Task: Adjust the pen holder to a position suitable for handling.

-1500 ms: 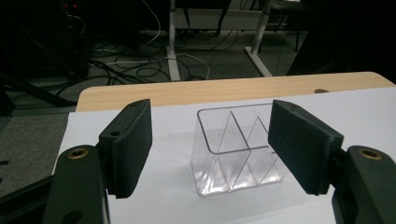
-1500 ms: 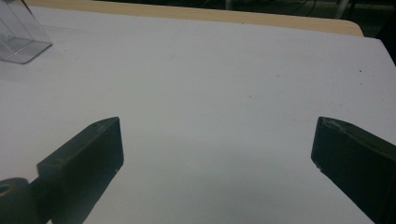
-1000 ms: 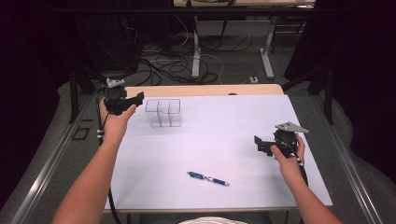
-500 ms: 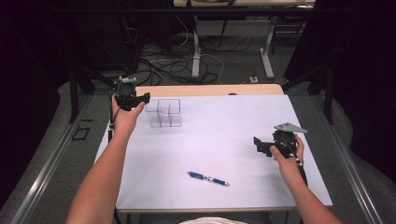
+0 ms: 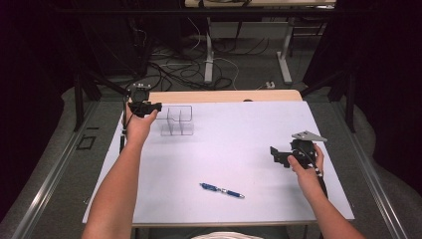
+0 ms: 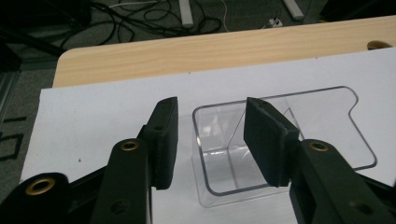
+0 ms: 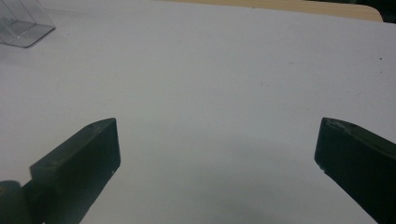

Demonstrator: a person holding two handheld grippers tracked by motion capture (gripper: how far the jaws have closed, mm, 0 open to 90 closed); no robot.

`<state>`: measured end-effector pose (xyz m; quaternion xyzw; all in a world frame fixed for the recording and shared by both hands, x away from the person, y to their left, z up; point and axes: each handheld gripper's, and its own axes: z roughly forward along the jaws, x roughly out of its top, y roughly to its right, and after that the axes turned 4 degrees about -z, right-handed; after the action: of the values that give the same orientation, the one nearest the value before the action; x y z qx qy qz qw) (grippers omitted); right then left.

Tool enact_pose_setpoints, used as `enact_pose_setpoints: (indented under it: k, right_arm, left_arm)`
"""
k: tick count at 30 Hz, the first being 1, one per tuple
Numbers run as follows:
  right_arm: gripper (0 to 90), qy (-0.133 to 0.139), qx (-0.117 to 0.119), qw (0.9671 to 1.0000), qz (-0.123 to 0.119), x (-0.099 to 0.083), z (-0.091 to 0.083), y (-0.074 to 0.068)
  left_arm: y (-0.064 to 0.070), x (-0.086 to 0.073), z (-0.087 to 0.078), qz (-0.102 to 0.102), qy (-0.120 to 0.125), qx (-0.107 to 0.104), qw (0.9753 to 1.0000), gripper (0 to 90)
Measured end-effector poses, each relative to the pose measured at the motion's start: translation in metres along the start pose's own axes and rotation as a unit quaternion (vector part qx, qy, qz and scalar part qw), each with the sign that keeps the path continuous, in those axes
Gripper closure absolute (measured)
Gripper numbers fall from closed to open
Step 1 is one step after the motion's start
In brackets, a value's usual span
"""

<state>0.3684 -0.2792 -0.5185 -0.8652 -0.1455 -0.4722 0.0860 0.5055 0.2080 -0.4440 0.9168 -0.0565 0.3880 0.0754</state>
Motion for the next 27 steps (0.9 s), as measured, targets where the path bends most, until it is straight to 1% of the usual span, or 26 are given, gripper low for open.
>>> enact_pose_setpoints:
  k: [1, 3, 5, 6, 8, 9, 10, 11, 12, 13, 16, 18, 24, 27]
  right_arm:
    - [0.2, 0.000, -0.001, 1.0000, -0.003, 0.000, 0.000, 0.001]
    - [0.3, 0.000, 0.000, 1.0000, -0.005, 0.000, 0.001, 0.001]
    - [0.3, 0.000, 0.001, 1.0000, -0.003, 0.000, 0.001, 0.001]
    - [0.4, -0.001, 0.002, 1.0000, -0.001, 0.000, 0.001, 0.001]
    - [0.4, -0.001, 0.001, 1.0000, -0.003, -0.001, 0.001, 0.002]
    - [0.4, -0.002, 0.002, 1.0000, 0.000, -0.001, 0.001, 0.002]
    - [0.4, -0.002, 0.002, 1.0000, 0.000, -0.001, 0.001, 0.002]
    - [0.4, -0.003, 0.002, 1.0000, -0.003, -0.001, 0.001, 0.002]
    - [0.4, -0.003, 0.001, 1.0000, -0.004, -0.001, 0.001, 0.002]
    - [0.5, -0.003, 0.001, 1.0000, -0.002, -0.001, 0.001, 0.002]
    - [0.5, -0.002, 0.002, 1.0000, -0.003, -0.001, 0.001, 0.001]
    - [0.5, -0.004, 0.003, 1.0000, -0.003, -0.001, 0.002, 0.001]
    - [0.6, -0.003, 0.004, 1.0000, -0.002, -0.001, 0.002, 0.001]
    - [0.6, -0.004, 0.004, 1.0000, -0.003, -0.001, 0.002, 0.001]
  left_arm:
    - [-0.001, 0.000, 0.001, -0.006, -0.008, -0.002, 0.9999, 57.8]
    - [-0.004, -0.001, 0.004, -0.015, -0.014, -0.002, 0.9998, 60.8]
    - [-0.006, -0.001, 0.006, -0.021, -0.025, -0.001, 0.9995, 62.2]
    - [-0.007, -0.002, 0.006, -0.023, -0.031, -0.001, 0.9993, 64.8]
    - [-0.008, -0.002, 0.008, -0.020, -0.036, 0.002, 0.9991, 66.8]
    - [-0.008, -0.003, 0.008, -0.023, -0.041, 0.001, 0.9989, 67.9]
    - [-0.008, -0.003, 0.009, -0.020, -0.042, 0.004, 0.9989, 67.9]
    - [-0.008, -0.003, 0.010, -0.021, -0.045, 0.003, 0.9987, 69.2]
    - [-0.007, -0.004, 0.011, -0.027, -0.046, 0.001, 0.9986, 70.0]
    - [-0.007, -0.004, 0.012, -0.026, -0.052, 0.003, 0.9983, 71.4]
    - [-0.004, -0.005, 0.014, -0.026, -0.058, 0.008, 0.9979, 73.1]
    - [-0.003, -0.005, 0.014, -0.028, -0.066, 0.009, 0.9974, 76.2]
    - [0.002, -0.006, 0.016, -0.035, -0.075, 0.007, 0.9965, 78.9]
    - [0.003, -0.007, 0.017, -0.032, -0.081, 0.015, 0.9961, 81.0]
